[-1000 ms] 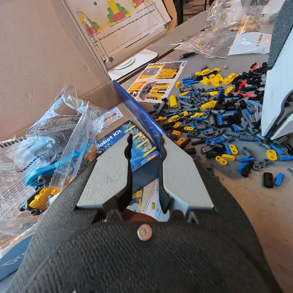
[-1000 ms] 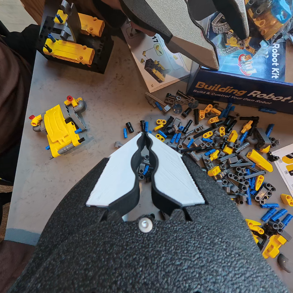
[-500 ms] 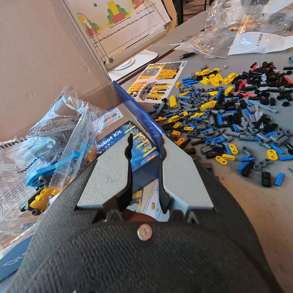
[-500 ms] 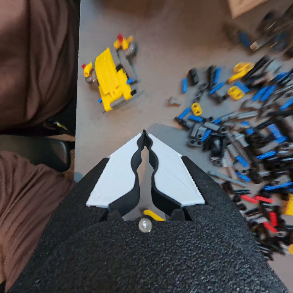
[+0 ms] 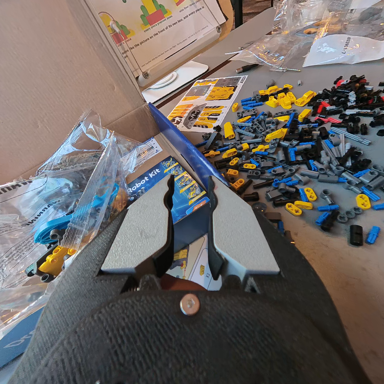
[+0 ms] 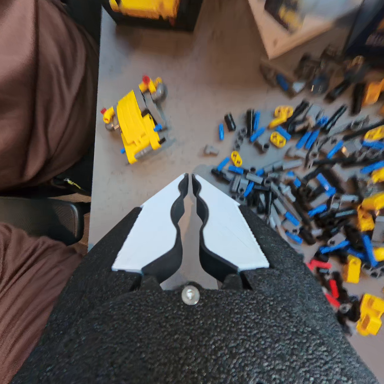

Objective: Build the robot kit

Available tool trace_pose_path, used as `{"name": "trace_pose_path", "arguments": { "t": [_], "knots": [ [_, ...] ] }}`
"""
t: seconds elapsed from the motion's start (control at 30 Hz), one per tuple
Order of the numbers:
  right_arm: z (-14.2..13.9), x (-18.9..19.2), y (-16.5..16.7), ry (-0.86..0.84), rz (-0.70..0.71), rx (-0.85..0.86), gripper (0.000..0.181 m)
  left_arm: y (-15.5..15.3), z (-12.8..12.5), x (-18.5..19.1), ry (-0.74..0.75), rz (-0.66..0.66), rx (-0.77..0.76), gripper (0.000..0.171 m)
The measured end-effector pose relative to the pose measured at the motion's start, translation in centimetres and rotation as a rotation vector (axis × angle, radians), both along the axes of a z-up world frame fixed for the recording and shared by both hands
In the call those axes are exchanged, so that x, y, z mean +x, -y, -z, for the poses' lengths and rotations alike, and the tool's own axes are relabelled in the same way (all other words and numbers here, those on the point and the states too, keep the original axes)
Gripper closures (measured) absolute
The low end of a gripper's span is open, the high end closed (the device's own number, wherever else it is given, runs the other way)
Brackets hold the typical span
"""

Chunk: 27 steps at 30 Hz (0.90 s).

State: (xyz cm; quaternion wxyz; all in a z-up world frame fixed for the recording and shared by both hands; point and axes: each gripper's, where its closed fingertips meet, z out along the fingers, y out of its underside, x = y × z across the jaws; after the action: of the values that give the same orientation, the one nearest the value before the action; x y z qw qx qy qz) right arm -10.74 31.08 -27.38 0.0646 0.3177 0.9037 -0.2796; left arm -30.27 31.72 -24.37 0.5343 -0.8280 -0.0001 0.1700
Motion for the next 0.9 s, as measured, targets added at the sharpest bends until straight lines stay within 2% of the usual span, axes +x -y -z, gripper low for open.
{"name": "trace_pose_path", "arguments": {
  "t": [0.1, 0.23, 0.37, 0.47, 0.53, 0.6, 0.73, 0.83, 0.9],
  "knots": [
    [0.6, -1.5, 1.5, -0.091, -0.067, 0.048, 0.181, 0.0, 0.0, 0.0, -0.001, 0.001, 0.000, 0.142],
    [1.9, -1.6, 2.9, -0.077, -0.128, 0.070, 0.181, 0.1, -0.1, 0.0, -0.003, 0.002, 0.001, 0.141],
    [3.3, -3.1, 1.1, -0.064, -0.040, 0.142, 0.181, 0.1, -0.2, 0.0, -0.003, 0.004, 0.002, 0.140],
    [2.8, -6.5, -2.0, -0.171, 0.141, 0.206, 0.181, 0.1, -0.2, 0.0, -0.002, 0.004, 0.004, 0.139],
    [1.6, -6.2, -1.4, -0.156, 0.153, 0.076, 0.181, 0.1, -0.2, 0.0, -0.002, 0.005, 0.004, 0.139],
    [0.4, -6.6, -1.0, -0.210, 0.150, 0.024, 0.181, 0.1, -0.3, 0.0, -0.004, 0.004, 0.006, 0.139],
    [-0.3, -5.3, 2.1, -0.197, 0.022, -0.078, 0.181, 0.1, -0.3, 0.0, -0.003, 0.003, 0.007, 0.139],
    [1.4, -4.2, 3.6, -0.166, -0.081, -0.018, 0.181, 0.1, -0.3, -0.1, -0.004, 0.002, 0.007, 0.139],
    [2.6, -4.4, 3.5, -0.147, -0.079, 0.043, 0.181, 0.1, -0.3, -0.1, -0.003, 0.002, 0.006, 0.139]
  ]
}}
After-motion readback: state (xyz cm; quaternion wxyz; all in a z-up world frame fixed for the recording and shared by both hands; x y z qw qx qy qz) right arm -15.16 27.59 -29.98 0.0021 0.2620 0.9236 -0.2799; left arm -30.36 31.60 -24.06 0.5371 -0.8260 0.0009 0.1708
